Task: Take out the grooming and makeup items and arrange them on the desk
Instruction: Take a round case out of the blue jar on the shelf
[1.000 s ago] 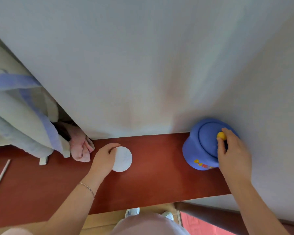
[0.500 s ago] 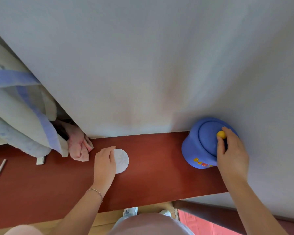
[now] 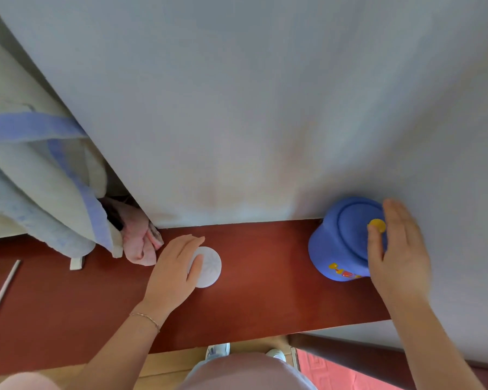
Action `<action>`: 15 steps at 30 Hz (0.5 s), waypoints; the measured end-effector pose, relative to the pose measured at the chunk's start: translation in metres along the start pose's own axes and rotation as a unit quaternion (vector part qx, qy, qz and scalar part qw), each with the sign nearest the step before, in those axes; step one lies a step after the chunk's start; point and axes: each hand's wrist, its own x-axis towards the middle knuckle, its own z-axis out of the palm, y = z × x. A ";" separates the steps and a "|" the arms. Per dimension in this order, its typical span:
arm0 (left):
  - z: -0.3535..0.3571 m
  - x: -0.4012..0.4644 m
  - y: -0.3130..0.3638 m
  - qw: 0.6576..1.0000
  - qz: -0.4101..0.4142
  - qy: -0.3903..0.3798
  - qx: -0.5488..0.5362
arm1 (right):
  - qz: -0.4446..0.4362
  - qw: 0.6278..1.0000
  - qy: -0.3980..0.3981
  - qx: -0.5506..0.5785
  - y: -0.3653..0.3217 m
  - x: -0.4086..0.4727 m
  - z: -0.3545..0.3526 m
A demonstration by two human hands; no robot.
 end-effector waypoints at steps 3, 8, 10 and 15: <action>-0.019 0.000 -0.005 0.999 0.037 0.014 0.032 | -0.097 0.993 -0.039 0.050 -0.039 -0.012 0.001; -0.053 -0.009 -0.010 0.995 0.066 0.056 0.047 | -0.228 0.956 -0.144 0.116 -0.103 -0.047 0.035; -0.066 -0.019 -0.015 0.994 0.065 0.067 0.052 | -0.267 0.937 -0.183 0.130 -0.126 -0.056 0.047; -0.099 -0.065 -0.034 0.991 0.015 0.111 0.071 | -0.348 0.891 -0.250 0.152 -0.184 -0.064 0.054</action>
